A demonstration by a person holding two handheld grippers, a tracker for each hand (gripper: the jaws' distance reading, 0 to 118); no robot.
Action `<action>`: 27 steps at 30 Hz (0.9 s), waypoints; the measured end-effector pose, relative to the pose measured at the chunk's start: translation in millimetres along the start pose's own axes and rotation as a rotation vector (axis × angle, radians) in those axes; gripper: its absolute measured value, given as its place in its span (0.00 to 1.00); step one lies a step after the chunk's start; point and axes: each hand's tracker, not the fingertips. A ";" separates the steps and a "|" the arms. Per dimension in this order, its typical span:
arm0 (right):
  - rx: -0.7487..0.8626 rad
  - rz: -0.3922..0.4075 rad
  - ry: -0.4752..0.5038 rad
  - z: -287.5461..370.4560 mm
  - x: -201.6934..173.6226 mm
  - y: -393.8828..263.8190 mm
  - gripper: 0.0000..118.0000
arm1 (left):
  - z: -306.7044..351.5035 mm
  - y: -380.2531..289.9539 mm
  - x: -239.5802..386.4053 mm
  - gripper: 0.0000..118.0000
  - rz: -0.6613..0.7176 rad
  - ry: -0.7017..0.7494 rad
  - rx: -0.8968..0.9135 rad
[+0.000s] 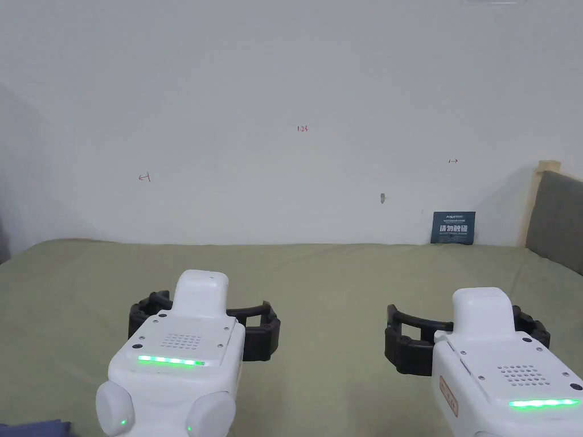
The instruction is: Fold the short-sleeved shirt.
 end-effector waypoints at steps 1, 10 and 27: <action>0.007 -0.004 -0.002 0.5 1.1 -0.5 1.00 | -0.5 0.2 -2.3 1.00 0.045 -0.046 -0.023; 0.007 -0.002 0.002 2.1 1.5 1.1 1.00 | 5.3 14.3 0.5 1.00 -0.002 0.011 -0.021; 0.022 0.004 0.004 4.2 1.5 8.9 1.00 | 8.9 29.5 -16.8 1.00 0.058 -0.038 -0.020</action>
